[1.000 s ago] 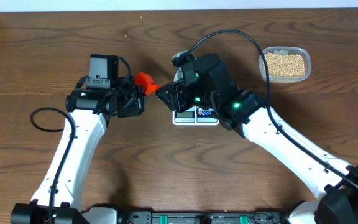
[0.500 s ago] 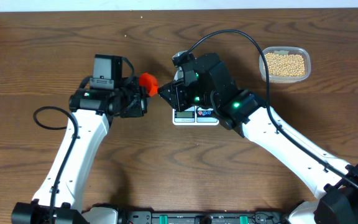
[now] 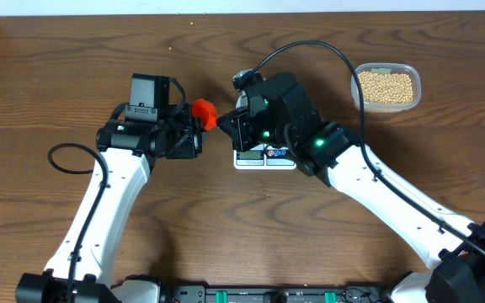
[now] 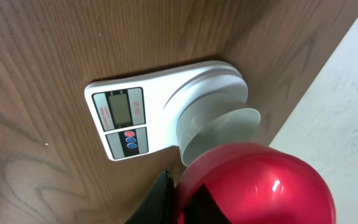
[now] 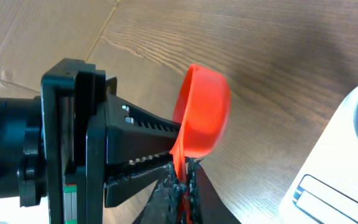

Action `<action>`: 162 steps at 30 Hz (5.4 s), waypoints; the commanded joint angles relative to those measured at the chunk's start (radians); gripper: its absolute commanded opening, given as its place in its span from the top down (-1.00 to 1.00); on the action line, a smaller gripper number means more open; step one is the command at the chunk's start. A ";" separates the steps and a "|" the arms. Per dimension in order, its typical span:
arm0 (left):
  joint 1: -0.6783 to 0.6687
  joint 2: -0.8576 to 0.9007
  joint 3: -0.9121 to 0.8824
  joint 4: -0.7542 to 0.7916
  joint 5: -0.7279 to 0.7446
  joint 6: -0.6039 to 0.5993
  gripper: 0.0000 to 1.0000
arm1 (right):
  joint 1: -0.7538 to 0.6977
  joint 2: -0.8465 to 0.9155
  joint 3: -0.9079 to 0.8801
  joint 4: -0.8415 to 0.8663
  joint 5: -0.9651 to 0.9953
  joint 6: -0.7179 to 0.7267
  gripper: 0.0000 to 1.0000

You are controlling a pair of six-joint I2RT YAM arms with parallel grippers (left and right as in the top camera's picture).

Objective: Scoop item into bowl and weigh 50g on scale

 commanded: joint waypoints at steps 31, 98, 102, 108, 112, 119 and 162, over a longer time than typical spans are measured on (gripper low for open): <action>0.000 -0.011 0.007 0.272 0.010 0.936 -0.01 | -0.235 -0.045 0.015 -0.118 -0.052 -0.149 0.98; -0.475 0.407 0.007 0.362 -0.040 1.581 -0.55 | -0.724 -0.244 0.016 -0.384 -0.170 -0.356 0.98; -0.475 0.413 0.007 0.376 -0.093 1.585 -0.55 | -0.724 -0.244 0.016 -0.384 -0.170 -0.356 0.98; -0.475 0.423 0.007 0.385 -0.097 1.590 -0.56 | -0.724 -0.244 0.016 -0.391 -0.147 -0.356 0.98; -0.475 0.424 0.007 0.383 -0.097 1.590 -0.56 | -0.724 -0.244 0.016 -0.392 -0.148 -0.356 0.98; -0.478 0.430 0.006 0.383 -0.097 1.588 -0.56 | -0.724 -0.244 0.016 -0.398 -0.148 -0.356 0.98; -0.491 0.478 0.006 0.373 -0.085 1.569 -0.56 | -0.724 -0.244 0.016 -0.406 -0.127 -0.357 0.98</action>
